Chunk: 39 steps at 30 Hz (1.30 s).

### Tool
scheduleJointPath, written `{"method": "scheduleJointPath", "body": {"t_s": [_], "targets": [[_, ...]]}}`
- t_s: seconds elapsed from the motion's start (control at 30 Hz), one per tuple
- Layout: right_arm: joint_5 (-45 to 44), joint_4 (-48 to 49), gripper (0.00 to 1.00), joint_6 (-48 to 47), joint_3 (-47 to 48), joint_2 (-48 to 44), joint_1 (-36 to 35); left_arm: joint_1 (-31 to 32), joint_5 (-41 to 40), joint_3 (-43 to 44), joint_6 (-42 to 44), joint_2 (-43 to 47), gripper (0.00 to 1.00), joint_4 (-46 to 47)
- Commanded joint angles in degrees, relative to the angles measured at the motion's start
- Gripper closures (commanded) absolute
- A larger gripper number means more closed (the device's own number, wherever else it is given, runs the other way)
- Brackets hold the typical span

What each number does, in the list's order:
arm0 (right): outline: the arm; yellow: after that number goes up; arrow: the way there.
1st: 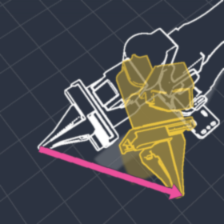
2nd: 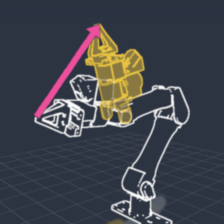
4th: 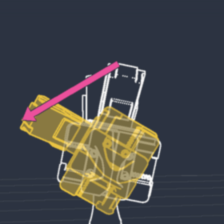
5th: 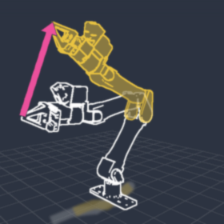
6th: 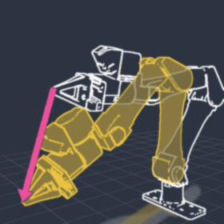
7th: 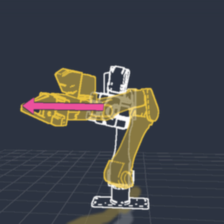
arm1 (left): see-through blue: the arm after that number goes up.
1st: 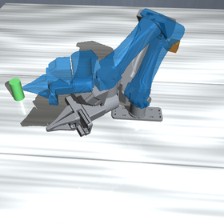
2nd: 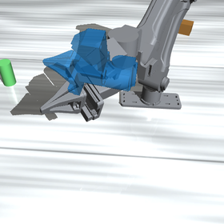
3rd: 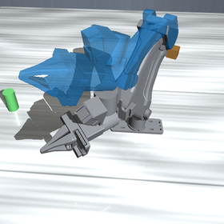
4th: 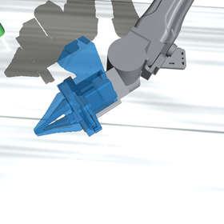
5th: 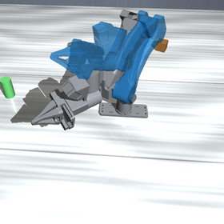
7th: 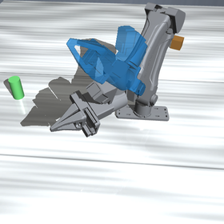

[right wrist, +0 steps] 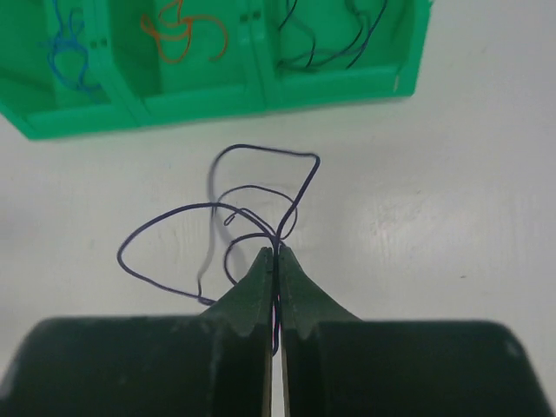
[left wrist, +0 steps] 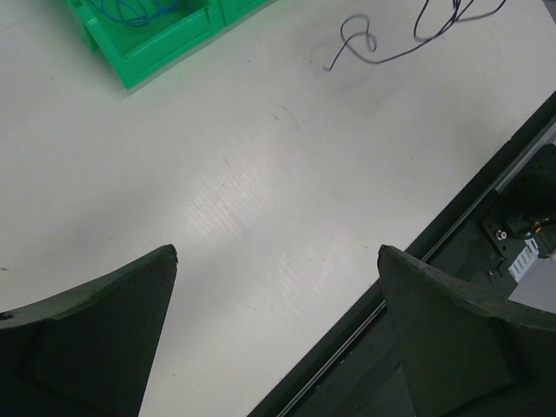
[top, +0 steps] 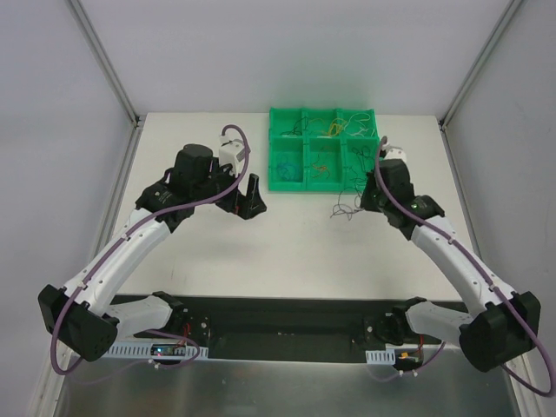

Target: Untangle the cables

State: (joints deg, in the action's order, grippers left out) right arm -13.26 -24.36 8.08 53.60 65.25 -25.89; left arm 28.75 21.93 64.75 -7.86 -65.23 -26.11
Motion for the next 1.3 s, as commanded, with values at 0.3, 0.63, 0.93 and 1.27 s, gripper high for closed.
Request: {"method": "scheduleJointPath", "body": {"t_s": [0.3, 0.63, 0.93, 1.27], "targets": [[4.55, 1.06, 0.99, -5.09, 24.43, 17.86, 16.48, -0.45, -0.32, -0.24, 0.83, -0.69, 0.01, 1.24], [4.29, 6.25, 0.99, -7.55, 36.74, 37.04, 18.42, -0.36, -1.1, -0.5, 1.0, -0.95, 0.01, 1.24], [4.11, -1.73, 0.85, -6.76, 46.84, 47.41, 18.51, -0.36, -1.19, -0.42, 1.0, -0.86, 0.01, 1.23], [4.29, -5.26, 0.49, -7.72, 47.3, 43.65, 18.33, -0.36, -1.19, -0.59, 1.09, -1.39, 0.01, 1.24]]}}
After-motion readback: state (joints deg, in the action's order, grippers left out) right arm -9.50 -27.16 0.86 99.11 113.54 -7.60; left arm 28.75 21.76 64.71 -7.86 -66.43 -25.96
